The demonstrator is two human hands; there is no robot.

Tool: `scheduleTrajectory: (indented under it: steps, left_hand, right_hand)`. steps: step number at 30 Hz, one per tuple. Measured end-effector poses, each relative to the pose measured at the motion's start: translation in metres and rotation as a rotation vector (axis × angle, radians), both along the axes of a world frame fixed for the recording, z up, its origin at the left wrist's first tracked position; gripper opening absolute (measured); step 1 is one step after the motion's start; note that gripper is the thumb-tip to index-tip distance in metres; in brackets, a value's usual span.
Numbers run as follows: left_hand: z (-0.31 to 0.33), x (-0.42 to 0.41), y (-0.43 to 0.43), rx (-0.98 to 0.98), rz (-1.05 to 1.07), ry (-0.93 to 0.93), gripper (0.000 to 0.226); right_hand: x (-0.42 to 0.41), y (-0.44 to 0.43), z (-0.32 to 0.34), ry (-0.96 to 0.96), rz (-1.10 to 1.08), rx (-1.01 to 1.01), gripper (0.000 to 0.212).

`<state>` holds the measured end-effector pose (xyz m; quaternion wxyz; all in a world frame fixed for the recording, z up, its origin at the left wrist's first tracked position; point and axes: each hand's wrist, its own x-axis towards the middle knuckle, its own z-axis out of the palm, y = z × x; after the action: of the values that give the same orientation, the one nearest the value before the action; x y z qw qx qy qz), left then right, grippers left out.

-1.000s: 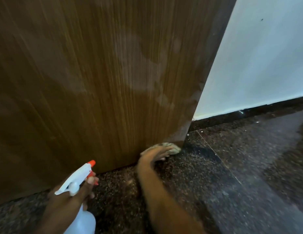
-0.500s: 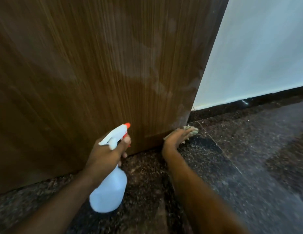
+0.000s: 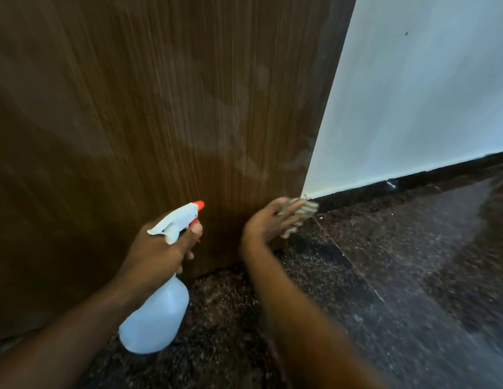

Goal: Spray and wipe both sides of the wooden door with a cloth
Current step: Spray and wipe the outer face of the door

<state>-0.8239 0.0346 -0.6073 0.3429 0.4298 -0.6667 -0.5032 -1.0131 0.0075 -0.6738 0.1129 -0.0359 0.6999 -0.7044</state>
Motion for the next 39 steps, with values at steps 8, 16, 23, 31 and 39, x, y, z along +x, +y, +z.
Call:
scheduleTrajectory:
  steps: [8, 16, 23, 31, 39]
  left_hand:
    - [0.02, -0.012, 0.003, -0.111, 0.005, 0.092, 0.032]
    - [0.023, -0.004, 0.004, -0.093, -0.009, 0.113, 0.036]
    - [0.004, 0.013, 0.01, -0.041, 0.033, 0.13, 0.019]
    - [0.019, 0.021, 0.013, -0.011, 0.125, 0.187, 0.028]
    - [0.105, 0.046, 0.022, 0.067, 0.223, 0.111, 0.034]
  right_hand:
    - [0.013, -0.01, 0.091, 0.563, 0.084, -0.097, 0.057]
    - [0.009, 0.013, -0.023, 0.67, 0.301, 0.176, 0.065]
    - [-0.036, 0.024, -0.025, -0.16, 0.161, 0.014, 0.062]
    - [0.021, 0.046, -0.018, 0.02, 0.223, 0.162, 0.063]
    - [0.062, 0.093, 0.126, 0.491, 0.58, 0.286, 0.074]
